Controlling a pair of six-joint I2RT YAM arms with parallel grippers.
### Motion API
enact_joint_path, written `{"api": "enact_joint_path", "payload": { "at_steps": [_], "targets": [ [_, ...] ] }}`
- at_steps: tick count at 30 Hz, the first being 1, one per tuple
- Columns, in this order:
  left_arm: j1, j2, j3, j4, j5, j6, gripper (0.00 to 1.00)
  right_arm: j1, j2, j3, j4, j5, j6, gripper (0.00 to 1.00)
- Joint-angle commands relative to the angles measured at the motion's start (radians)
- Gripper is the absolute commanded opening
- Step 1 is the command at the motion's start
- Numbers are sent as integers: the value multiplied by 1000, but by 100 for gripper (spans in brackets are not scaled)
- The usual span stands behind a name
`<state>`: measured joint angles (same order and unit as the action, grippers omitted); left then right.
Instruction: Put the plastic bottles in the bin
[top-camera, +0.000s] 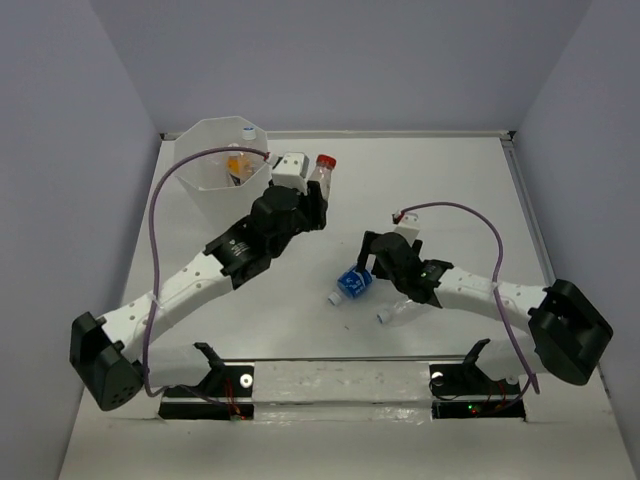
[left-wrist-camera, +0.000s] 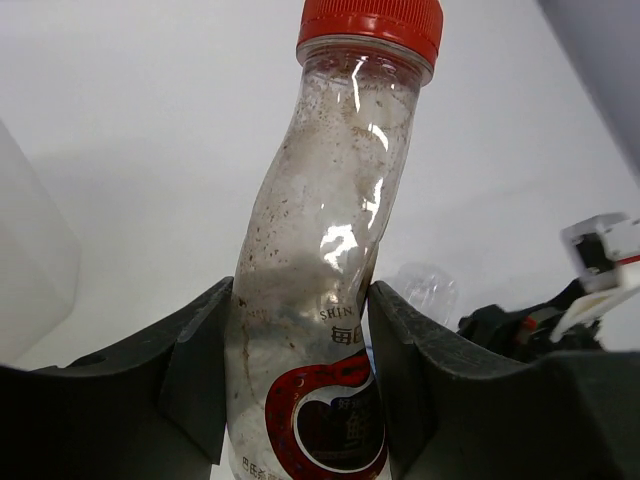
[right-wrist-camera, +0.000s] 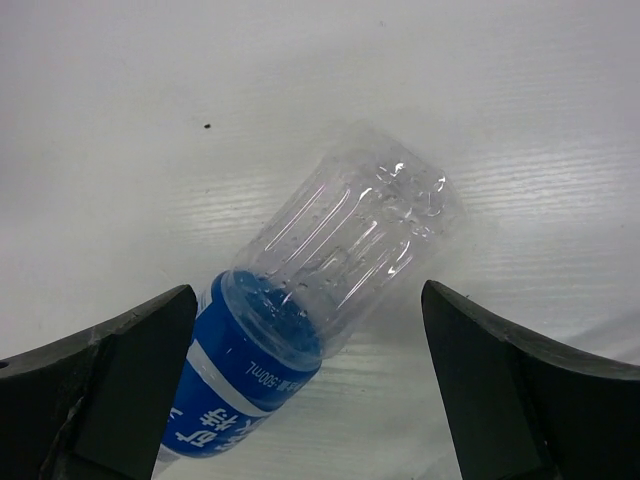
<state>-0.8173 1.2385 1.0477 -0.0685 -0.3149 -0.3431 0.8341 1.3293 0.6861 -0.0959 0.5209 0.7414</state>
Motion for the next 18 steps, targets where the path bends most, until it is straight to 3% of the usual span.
{"api": "enact_joint_path", "payload": {
  "at_steps": [1, 4, 12, 18],
  "targets": [
    [-2, -131, 96, 100, -171, 65, 22, -24, 43, 55, 44, -19, 65, 100],
    [32, -155, 177, 92, -236, 101, 24, -35, 74, 75, 45, -42, 81, 100],
    [413, -94, 255, 114, -118, 101, 25, -87, 157, 99, 51, -87, 66, 100],
    [582, 7, 287, 131, -47, 79, 25, -96, 189, 115, 65, -102, 33, 99]
  ]
}}
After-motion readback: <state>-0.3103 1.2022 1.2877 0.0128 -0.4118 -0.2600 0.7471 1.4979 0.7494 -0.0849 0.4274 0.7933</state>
